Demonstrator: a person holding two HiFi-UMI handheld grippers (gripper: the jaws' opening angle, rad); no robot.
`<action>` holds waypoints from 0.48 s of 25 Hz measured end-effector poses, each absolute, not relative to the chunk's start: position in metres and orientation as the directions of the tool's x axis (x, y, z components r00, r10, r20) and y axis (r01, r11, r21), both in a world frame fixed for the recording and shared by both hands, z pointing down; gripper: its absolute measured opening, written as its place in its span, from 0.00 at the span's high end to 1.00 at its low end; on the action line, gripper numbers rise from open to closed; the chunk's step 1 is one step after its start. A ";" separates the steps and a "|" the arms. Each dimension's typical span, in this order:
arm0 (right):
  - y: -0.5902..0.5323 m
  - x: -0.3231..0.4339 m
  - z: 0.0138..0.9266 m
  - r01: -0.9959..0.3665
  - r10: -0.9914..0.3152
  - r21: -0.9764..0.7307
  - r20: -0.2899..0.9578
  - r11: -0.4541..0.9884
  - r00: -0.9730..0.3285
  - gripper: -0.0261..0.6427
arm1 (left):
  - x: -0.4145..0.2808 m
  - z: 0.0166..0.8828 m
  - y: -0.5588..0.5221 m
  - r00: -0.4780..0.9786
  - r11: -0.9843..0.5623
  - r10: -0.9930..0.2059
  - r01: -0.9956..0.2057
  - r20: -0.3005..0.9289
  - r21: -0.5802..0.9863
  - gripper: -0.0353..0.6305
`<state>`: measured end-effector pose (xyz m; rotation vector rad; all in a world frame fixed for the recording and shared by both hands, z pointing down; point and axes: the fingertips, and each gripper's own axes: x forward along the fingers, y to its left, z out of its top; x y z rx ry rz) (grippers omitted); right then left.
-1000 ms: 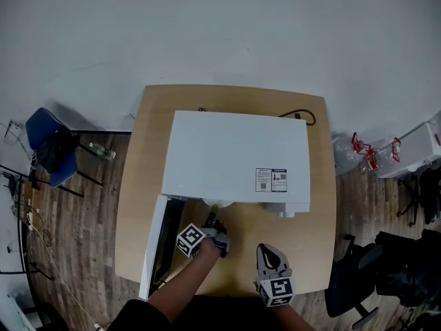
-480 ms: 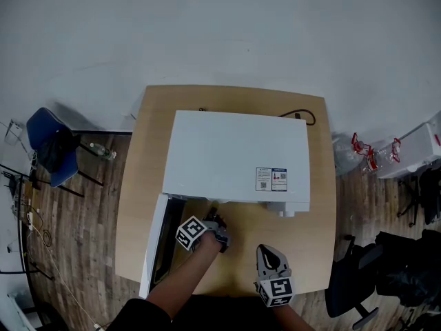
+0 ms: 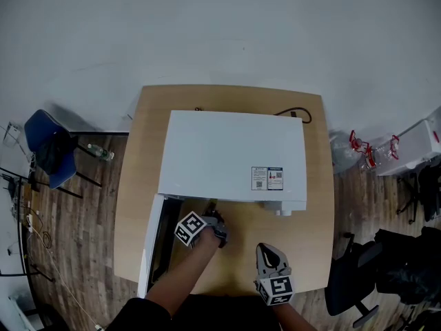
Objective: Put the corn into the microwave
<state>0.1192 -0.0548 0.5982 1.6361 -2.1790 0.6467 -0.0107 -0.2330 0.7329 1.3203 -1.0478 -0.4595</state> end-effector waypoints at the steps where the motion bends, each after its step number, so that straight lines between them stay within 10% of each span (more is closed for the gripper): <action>1: -0.056 0.119 0.597 -0.960 -0.808 -0.155 0.518 0.232 -0.279 0.87 | -0.012 0.731 -0.232 0.497 0.225 -0.793 -0.299 0.352 0.928 0.90; 12: -0.054 0.117 0.601 -0.960 -0.803 -0.152 0.526 0.235 -0.280 0.87 | 0.005 0.703 -0.227 0.524 -0.256 -0.737 -0.801 0.427 0.542 0.76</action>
